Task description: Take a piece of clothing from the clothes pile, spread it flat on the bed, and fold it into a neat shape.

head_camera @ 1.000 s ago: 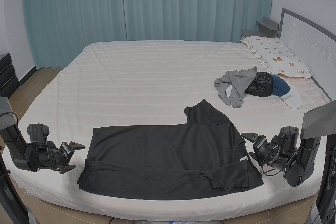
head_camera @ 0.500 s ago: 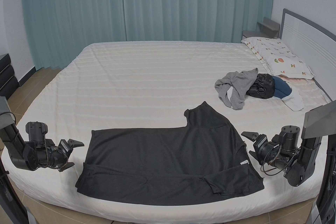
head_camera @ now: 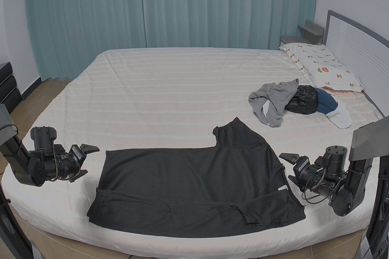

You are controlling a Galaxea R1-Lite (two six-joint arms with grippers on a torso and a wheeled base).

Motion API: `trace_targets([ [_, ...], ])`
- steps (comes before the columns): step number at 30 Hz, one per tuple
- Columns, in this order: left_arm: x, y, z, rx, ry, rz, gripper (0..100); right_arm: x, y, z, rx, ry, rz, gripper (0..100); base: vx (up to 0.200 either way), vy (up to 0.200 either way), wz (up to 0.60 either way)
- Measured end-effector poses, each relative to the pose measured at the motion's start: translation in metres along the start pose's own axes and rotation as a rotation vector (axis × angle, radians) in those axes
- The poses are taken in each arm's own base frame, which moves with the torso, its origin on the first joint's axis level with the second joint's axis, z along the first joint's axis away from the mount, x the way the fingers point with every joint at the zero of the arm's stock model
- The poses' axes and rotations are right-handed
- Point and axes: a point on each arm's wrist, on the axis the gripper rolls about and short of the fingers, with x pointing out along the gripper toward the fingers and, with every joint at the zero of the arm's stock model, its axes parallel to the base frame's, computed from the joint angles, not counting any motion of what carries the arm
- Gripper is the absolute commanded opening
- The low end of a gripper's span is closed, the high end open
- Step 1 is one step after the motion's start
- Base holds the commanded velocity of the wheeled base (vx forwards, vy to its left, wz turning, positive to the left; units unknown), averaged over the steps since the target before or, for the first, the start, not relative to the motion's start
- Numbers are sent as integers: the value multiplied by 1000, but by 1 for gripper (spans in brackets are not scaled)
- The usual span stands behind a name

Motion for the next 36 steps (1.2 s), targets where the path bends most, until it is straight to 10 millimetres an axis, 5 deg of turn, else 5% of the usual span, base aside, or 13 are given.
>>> trace_targets([
  [17, 87, -25, 56, 189, -65, -83, 100, -4, -8, -6, 11, 58, -23, 100, 0, 0, 0],
  [26, 136, -15, 45, 241, -53, -39, 100, 1, -13, -6, 15, 63, -34, 100, 0, 0, 0],
  [36, 150, -7, 42, 241, -57, -11, 100, 3, -14, -8, 11, 72, -35, 100, 0, 0, 0],
])
